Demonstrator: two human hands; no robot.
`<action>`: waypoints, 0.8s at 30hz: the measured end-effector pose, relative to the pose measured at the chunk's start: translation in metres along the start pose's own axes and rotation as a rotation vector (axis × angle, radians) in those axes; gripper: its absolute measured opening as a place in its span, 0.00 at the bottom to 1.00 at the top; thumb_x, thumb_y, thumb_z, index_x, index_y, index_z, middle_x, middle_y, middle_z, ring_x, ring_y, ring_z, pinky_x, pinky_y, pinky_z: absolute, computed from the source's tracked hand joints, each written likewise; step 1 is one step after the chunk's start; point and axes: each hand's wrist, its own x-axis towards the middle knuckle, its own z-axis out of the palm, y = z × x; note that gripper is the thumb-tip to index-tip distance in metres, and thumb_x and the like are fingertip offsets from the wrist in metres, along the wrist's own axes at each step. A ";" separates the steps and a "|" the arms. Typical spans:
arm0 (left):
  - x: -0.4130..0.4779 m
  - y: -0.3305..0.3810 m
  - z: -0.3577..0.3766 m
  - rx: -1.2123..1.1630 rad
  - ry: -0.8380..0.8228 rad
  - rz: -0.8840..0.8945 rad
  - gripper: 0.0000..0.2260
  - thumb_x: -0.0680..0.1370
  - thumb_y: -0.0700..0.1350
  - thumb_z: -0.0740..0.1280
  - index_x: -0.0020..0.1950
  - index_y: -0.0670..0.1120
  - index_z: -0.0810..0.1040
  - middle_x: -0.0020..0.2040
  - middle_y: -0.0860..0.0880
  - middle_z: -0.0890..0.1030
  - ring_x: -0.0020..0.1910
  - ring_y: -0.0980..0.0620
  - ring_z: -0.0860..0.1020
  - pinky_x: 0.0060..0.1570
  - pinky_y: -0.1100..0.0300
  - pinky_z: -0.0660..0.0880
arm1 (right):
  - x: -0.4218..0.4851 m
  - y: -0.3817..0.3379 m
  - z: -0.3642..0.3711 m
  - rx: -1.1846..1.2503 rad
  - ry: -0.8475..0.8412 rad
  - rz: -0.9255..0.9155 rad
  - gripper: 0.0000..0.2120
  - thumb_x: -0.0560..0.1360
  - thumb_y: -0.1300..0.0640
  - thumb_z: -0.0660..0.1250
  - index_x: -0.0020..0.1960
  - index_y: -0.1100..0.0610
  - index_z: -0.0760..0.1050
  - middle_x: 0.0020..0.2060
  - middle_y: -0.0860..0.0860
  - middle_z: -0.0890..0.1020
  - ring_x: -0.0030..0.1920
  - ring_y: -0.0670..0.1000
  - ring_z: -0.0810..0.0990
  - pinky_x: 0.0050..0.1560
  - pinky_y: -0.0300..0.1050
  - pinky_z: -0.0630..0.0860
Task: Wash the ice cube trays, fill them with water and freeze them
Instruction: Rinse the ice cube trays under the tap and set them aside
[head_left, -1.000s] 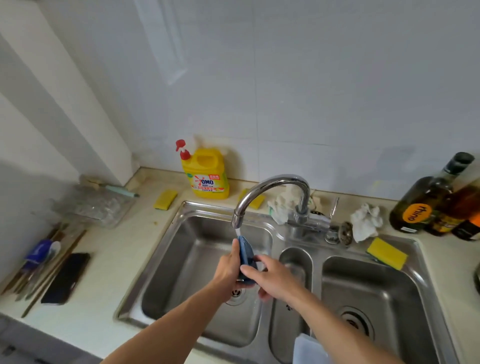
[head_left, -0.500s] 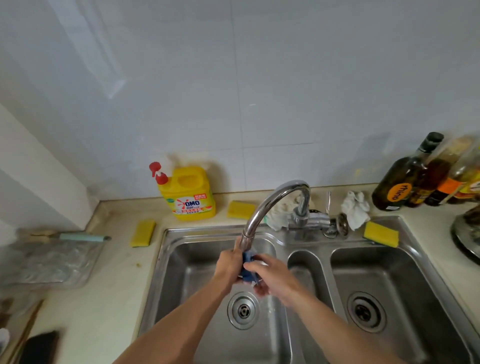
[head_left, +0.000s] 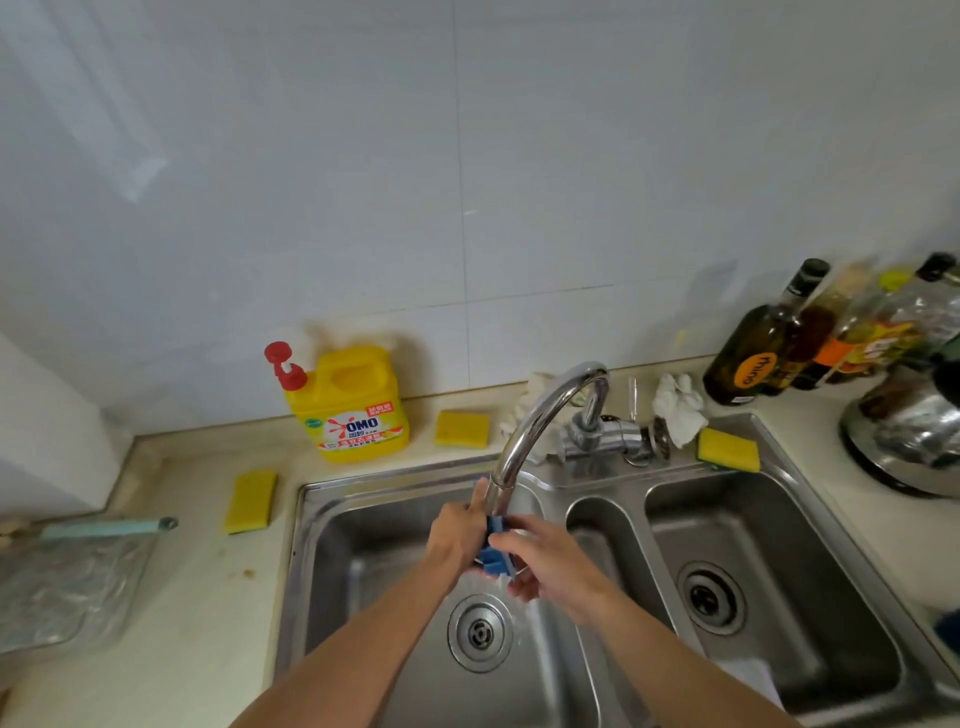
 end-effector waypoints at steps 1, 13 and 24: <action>0.001 -0.001 0.000 0.003 -0.003 0.001 0.30 0.83 0.63 0.55 0.50 0.38 0.82 0.47 0.37 0.85 0.43 0.40 0.86 0.48 0.45 0.84 | -0.001 0.000 -0.002 -0.017 0.000 -0.001 0.16 0.77 0.49 0.72 0.63 0.50 0.78 0.46 0.57 0.87 0.36 0.54 0.82 0.37 0.44 0.79; 0.013 -0.036 -0.039 0.064 0.014 -0.088 0.29 0.80 0.67 0.56 0.50 0.41 0.78 0.45 0.39 0.84 0.41 0.42 0.85 0.36 0.54 0.83 | -0.011 0.016 -0.099 -0.227 0.086 0.079 0.09 0.78 0.47 0.70 0.56 0.48 0.80 0.41 0.52 0.78 0.36 0.51 0.79 0.40 0.45 0.75; 0.015 -0.007 0.019 -0.192 0.049 -0.103 0.09 0.81 0.34 0.59 0.44 0.40 0.76 0.41 0.40 0.79 0.39 0.44 0.78 0.44 0.50 0.77 | -0.056 0.063 -0.149 -0.737 0.196 0.066 0.21 0.65 0.53 0.73 0.55 0.52 0.70 0.51 0.50 0.79 0.43 0.43 0.77 0.33 0.32 0.70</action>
